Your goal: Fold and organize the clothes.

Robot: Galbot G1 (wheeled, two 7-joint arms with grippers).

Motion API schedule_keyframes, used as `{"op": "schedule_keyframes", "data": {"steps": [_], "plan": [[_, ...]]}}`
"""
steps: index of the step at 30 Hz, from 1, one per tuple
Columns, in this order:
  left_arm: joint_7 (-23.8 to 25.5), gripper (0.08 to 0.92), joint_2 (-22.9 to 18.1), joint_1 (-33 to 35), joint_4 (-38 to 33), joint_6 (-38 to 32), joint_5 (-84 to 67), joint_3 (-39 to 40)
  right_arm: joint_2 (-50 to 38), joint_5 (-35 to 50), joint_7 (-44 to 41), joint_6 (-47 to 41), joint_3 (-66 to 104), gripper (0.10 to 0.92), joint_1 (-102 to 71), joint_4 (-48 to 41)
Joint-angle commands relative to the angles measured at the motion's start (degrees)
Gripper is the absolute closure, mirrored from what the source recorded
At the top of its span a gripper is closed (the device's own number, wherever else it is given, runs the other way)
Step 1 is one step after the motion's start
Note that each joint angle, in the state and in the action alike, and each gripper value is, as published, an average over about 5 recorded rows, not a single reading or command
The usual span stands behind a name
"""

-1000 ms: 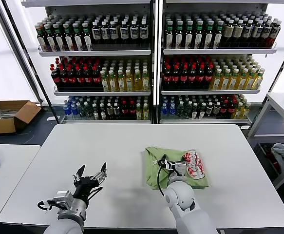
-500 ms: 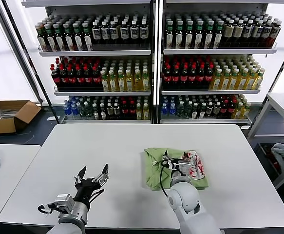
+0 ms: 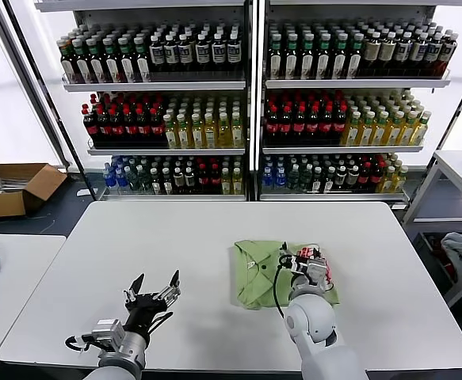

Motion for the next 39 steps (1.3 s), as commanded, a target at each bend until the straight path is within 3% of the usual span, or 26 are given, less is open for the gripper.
{"op": "schedule_keyframes", "data": {"steps": [1,14,23,27,30,39], "plan": [[0.14,0.177,0.2,0.3,-0.07,-0.09,0.16,-0.42,2.0,5.1,0.92,0.97,2.99,0.203,1.65,-5.57],[0.46,0.177,0.1,0.09,0.54,-0.09,0.43,-0.18,1.55,5.0,-1.67,3.14,4.2,0.203,-0.23,-3.09],[0.01,0.177,-0.23,0.91,-0.28,-2.25,2.02,-0.86,-2.41,-5.43,-7.79,10.85,2.75,0.203,-4.35,9.94],[-0.13,0.177,-0.75,1.29,-0.36,-4.15,2.6,-1.15,-6.34,-17.32,-7.95,8.41,2.25,0.203,-10.22,15.48],[-0.12,0.177,-0.86,1.3,0.28,-5.79,2.51,-1.57,-9.52,-21.74,-8.62,5.81,2.65,0.203,-15.98,16.95],[0.29,0.177,-0.52,-0.41,2.54,-9.04,2.95,-1.99,-11.52,-20.25,-9.61,5.82,9.37,0.203,-24.07,18.02]]}}
